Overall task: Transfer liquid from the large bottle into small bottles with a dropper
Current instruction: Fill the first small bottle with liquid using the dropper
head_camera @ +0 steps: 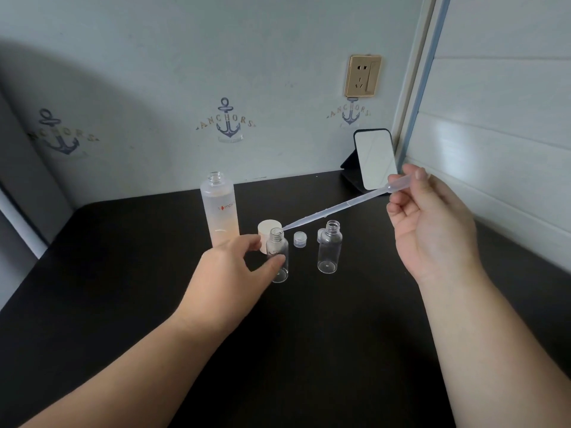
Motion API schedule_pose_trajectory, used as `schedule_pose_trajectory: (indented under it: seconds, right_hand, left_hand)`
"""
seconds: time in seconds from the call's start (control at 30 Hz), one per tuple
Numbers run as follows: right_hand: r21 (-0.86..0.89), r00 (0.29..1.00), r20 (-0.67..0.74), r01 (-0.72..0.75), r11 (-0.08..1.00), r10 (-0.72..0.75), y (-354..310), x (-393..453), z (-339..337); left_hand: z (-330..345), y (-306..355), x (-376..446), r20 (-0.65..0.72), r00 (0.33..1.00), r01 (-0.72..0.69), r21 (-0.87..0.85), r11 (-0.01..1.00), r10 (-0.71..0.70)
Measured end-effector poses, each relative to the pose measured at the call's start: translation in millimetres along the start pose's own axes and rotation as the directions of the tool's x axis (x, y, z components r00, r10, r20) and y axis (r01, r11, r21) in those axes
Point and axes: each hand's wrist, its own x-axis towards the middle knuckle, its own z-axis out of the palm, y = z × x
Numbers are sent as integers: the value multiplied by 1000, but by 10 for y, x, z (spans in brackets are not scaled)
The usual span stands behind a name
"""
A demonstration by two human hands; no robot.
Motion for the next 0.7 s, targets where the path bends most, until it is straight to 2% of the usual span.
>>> schedule_pose_trajectory:
  seconds: [0.13,0.2,0.3,0.5,0.7]
  right_hand:
    - [29,1000,25,-1,1000,0,-18,-14,27]
    - [39,999,36,-5,999,4,-28,-24,40]
    - [45,998,62,-5,999,3,-38,-29,45]
    - [60,993,122,-14,998,7,-27,-15,6]
    - [66,992,126,-27,997,19,-22,-13,-17]
  left_hand:
    - [118,-24,58,132,988,85,-52,995,-77]
    - [145,-28,93,148,984,118,-136,984,-98]
    - [151,-39,122,139,986,114,-137,984,-94]
    - [101,-25,75,135,990,52,-158,986,-31]
    - [18,-74,-4,79,991,-104,-58,993,109]
